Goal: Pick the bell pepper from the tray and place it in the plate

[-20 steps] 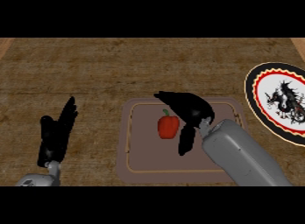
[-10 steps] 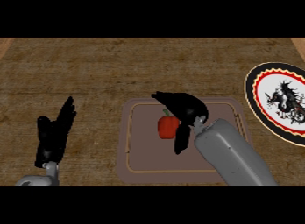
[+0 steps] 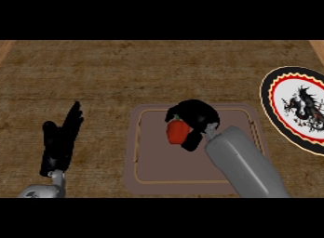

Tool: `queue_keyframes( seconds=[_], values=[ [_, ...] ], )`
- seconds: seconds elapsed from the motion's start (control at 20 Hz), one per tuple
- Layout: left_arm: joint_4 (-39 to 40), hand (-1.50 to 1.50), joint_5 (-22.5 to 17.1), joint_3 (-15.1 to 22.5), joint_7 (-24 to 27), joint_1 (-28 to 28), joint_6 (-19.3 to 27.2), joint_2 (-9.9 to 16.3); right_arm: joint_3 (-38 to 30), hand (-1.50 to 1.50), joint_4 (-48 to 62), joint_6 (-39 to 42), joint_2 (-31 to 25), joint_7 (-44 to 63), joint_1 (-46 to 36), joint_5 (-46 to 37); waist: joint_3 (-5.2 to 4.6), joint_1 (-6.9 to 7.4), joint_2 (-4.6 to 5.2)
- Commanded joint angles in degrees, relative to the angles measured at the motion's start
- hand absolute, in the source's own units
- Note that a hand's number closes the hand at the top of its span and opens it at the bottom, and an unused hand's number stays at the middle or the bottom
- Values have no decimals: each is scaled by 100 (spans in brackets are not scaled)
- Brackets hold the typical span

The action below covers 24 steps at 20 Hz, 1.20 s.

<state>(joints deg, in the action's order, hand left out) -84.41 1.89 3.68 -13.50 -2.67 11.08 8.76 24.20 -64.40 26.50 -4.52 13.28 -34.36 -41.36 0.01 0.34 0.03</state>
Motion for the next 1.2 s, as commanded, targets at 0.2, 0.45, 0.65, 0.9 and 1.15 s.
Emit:
queue_keyframes(
  seconds=[0.2, 0.45, 0.65, 0.9, 1.15],
  values=[
    [-111, 0, -38, -140, 235, 449, -321, 90, -21, 150, -326, -252, 99, -346, 181, -606, -1, -4, -7],
    [-193, 0, 197, -1, -74, 193, -36, -113, -271, 150, -395, -979, 60, -134, 49, -1003, 0, -32, -13],
    [-152, 0, 252, -43, -117, 119, 19, -93, -884, 150, -777, -1356, -733, -382, 681, -846, 2, -117, -25],
    [-70, 0, 169, -80, 116, 332, 33, -225, -1516, 150, -1574, -1985, -1457, -687, 1428, -771, -1, -148, -33],
    [-250, 0, 134, -112, 108, 310, -132, -101, -2211, 150, -2120, -2346, -1642, -949, 1563, -454, 2, -71, -21]
  ],
)
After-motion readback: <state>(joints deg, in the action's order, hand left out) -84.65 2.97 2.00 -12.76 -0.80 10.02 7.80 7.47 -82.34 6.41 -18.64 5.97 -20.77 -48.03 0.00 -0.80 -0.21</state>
